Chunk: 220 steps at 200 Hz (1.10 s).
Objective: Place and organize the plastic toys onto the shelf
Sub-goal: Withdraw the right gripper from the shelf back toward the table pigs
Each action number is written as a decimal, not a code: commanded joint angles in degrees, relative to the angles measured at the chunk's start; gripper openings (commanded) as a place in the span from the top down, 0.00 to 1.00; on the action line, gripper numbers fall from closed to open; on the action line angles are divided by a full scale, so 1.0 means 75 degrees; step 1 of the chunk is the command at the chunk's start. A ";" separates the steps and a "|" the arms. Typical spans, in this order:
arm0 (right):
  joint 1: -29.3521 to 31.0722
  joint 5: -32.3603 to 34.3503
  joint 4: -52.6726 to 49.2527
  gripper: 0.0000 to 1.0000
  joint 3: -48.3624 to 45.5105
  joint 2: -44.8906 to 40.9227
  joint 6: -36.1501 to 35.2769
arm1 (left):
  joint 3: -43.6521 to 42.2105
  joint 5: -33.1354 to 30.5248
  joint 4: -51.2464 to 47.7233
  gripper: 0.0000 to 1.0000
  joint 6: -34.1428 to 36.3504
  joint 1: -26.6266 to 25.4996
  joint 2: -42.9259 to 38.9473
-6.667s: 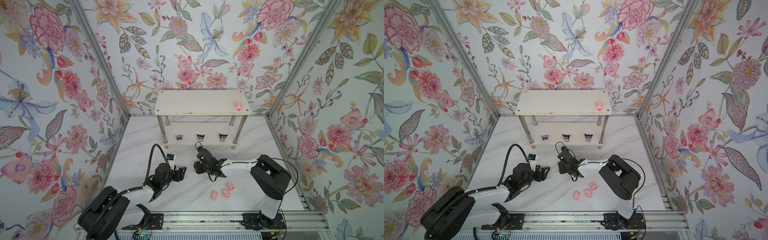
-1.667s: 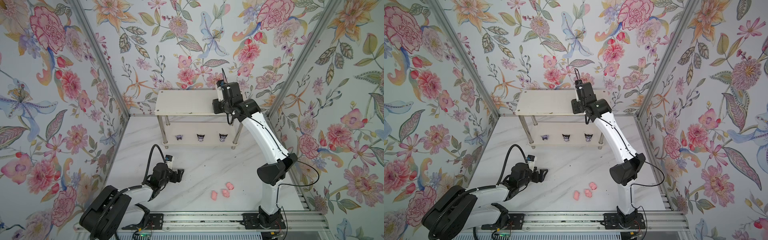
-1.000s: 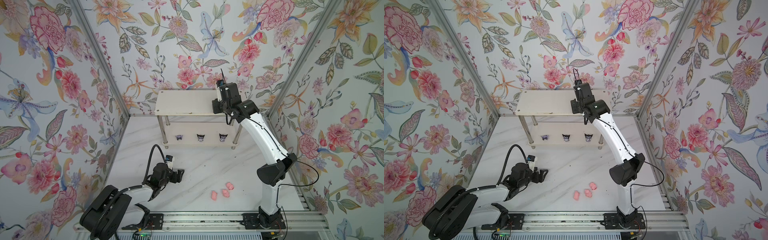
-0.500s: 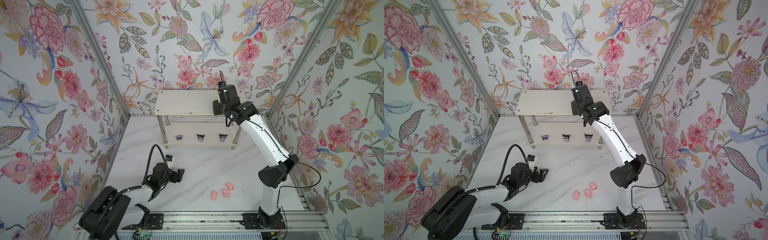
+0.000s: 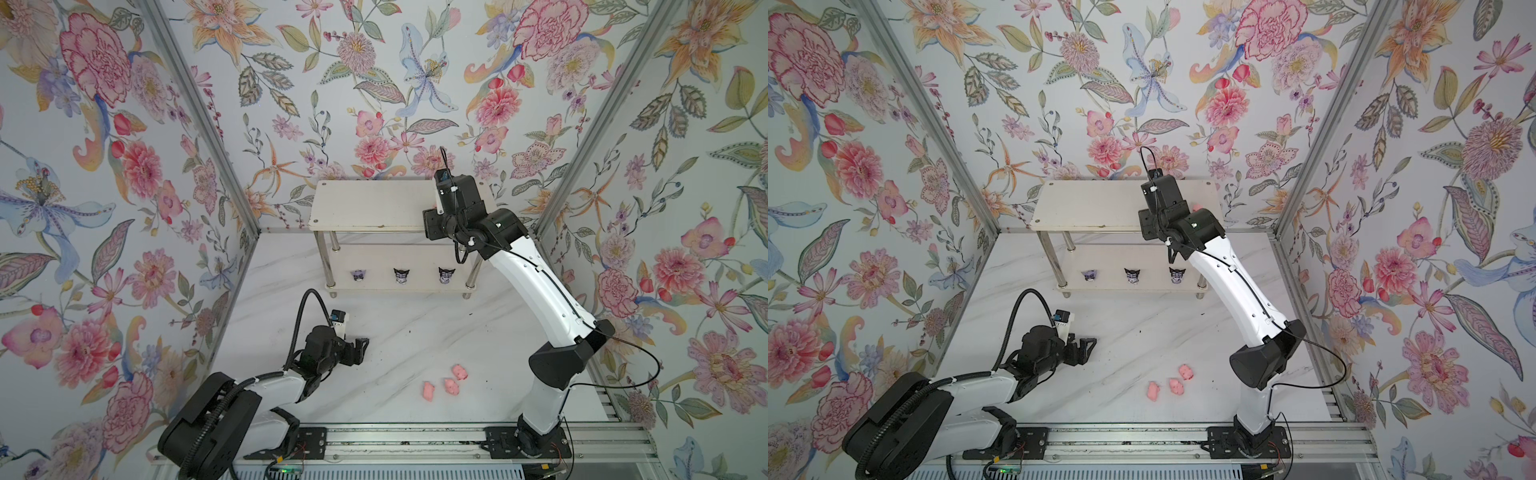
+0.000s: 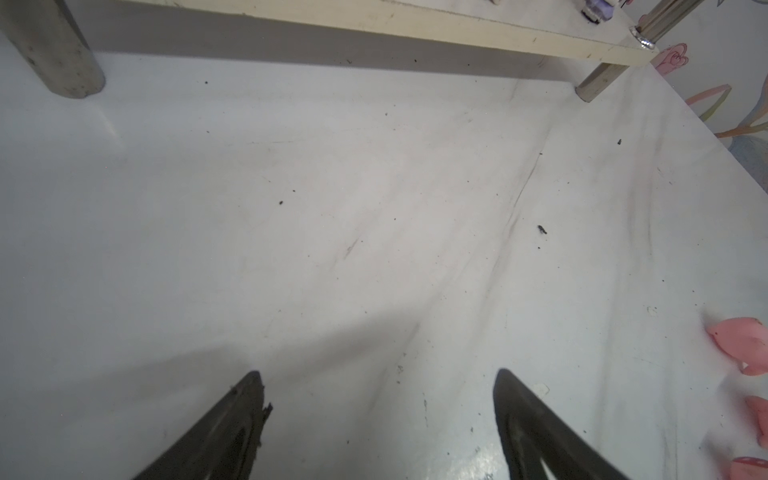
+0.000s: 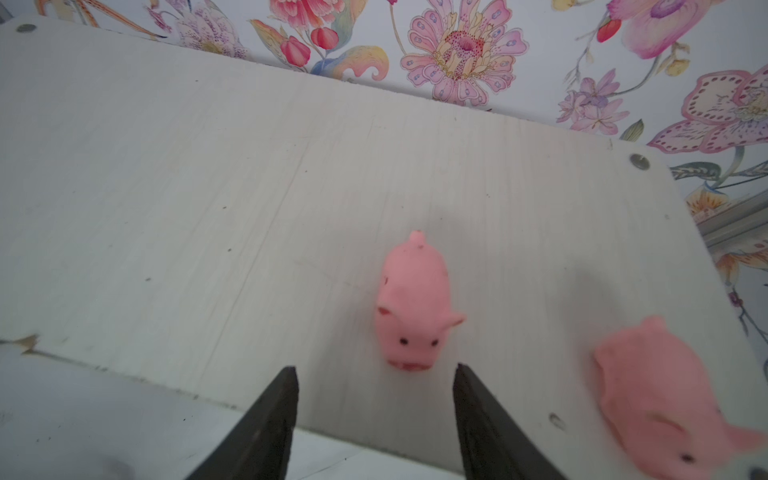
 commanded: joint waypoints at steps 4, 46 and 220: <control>0.0385 0.0259 -0.0231 0.38 -0.0761 -0.1093 0.0272 | -0.0025 -0.0044 0.0178 0.13 0.0046 0.0078 -0.0293; 0.1302 0.0781 0.0294 0.36 -0.3575 -0.3338 0.0772 | -0.0323 -0.0460 0.0024 0.12 0.0088 0.0078 -0.1012; 0.5229 -0.1066 0.2049 0.84 -1.0888 -0.3465 0.4909 | -0.0512 -0.0121 0.0790 0.10 -0.0216 0.0079 -0.0539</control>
